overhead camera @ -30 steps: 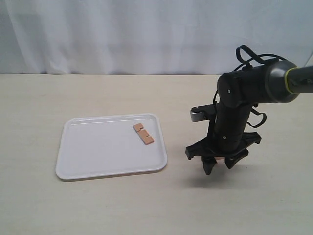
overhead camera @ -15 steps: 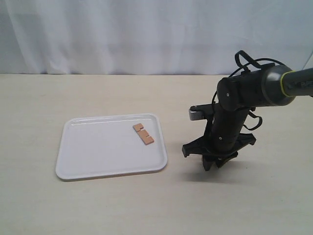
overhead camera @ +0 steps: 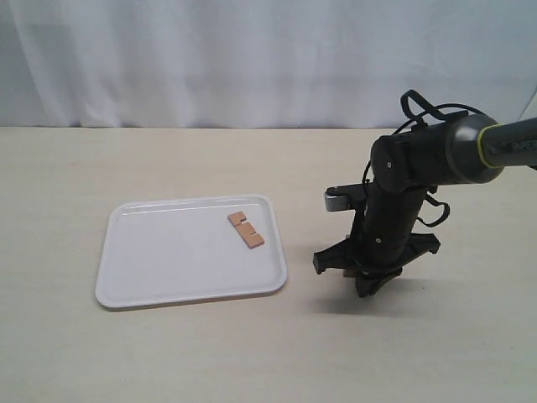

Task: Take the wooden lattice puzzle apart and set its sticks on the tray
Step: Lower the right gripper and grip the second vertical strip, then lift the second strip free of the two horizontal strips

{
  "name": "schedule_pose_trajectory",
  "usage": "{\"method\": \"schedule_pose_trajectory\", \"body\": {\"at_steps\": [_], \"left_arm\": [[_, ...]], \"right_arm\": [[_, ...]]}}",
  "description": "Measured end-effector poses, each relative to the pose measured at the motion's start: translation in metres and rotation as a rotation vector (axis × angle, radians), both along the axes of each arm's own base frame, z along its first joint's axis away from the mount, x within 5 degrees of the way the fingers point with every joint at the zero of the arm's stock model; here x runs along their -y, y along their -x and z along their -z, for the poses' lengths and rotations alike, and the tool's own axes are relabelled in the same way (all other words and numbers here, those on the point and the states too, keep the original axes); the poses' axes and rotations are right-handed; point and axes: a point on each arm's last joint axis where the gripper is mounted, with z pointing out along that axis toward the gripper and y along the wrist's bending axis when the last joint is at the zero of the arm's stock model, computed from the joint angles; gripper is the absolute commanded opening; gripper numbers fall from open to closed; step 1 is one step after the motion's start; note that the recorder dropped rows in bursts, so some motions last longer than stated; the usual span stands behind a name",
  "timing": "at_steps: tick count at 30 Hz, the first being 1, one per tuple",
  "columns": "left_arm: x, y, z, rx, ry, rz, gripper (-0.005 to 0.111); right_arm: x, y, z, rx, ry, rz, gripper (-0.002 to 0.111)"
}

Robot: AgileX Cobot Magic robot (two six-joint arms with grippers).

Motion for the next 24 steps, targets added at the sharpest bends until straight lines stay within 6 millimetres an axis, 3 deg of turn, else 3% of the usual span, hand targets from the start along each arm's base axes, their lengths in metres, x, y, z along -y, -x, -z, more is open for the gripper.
{"method": "schedule_pose_trajectory", "body": {"at_steps": [5, 24], "left_arm": [[0.0, 0.0, 0.0, 0.0, 0.0, 0.0, 0.0], [0.0, 0.0, 0.0, 0.0, 0.0, 0.0, 0.0]], "right_arm": [[0.0, 0.001, -0.002, -0.006, 0.002, 0.002, 0.004], [0.001, 0.004, -0.042, 0.077, -0.024, 0.002, 0.004]]}}
